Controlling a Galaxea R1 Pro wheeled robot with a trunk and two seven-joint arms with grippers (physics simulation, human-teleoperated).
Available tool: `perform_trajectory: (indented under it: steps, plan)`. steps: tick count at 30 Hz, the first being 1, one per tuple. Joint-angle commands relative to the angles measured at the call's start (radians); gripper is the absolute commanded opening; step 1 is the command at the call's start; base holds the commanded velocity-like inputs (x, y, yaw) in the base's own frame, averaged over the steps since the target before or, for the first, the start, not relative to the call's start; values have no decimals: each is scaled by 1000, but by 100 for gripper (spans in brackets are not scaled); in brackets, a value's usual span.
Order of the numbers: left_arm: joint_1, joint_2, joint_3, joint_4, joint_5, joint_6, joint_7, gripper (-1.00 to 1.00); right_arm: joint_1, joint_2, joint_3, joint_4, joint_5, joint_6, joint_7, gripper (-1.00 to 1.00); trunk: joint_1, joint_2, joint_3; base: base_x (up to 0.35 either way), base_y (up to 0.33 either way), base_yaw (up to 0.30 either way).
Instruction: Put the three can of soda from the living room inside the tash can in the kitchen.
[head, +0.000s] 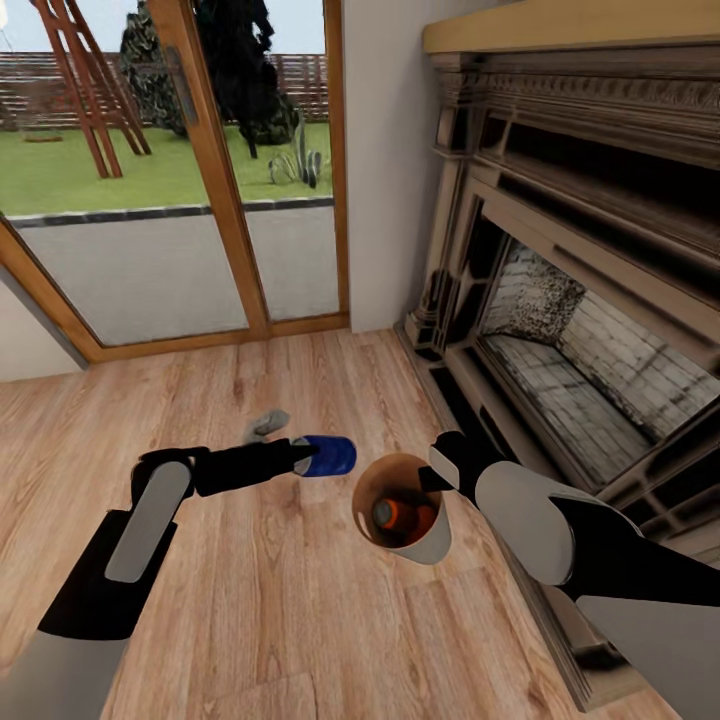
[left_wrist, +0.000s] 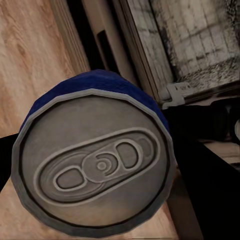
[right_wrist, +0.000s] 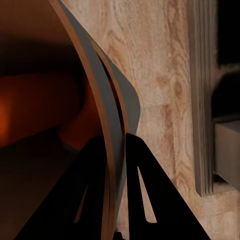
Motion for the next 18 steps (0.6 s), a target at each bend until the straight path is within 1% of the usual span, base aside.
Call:
perform_trajectory:
  steps: [1,2,4,5,8,14,18]
  plan:
    - [0,-2,-7,1,-3,0,-1,-100,0,0,-7,0,-6,-1,4,-100,0,0,0,0,0,0]
    - [-1,-5,-29,5,-5,0,-1,-100,0,0,-7,0,-6,-1,5,-100,0,0,0,0,0,0]
    - [-1,-6,-56,7,-8,0,0,-100,0,0,-7,0,-7,-1,5,-100,0,0,0,0,0,0]
    - [-1,-8,-82,10,-12,0,2,-100,0,1,-7,0,-7,-1,5,-100,0,0,0,0,0,0]
    - [-1,-10,-115,16,-16,0,11,-100,0,1,-7,0,-7,-1,5,-100,0,0,0,0,0,0]
    - [-2,-13,-145,55,-20,0,22,-100,0,2,-5,1,-8,-1,5,-100,0,0,0,0,0,0]
    - [-2,-16,-158,62,-20,0,26,-100,1,2,-5,1,-8,-1,6,-100,0,0,0,0,0,0]
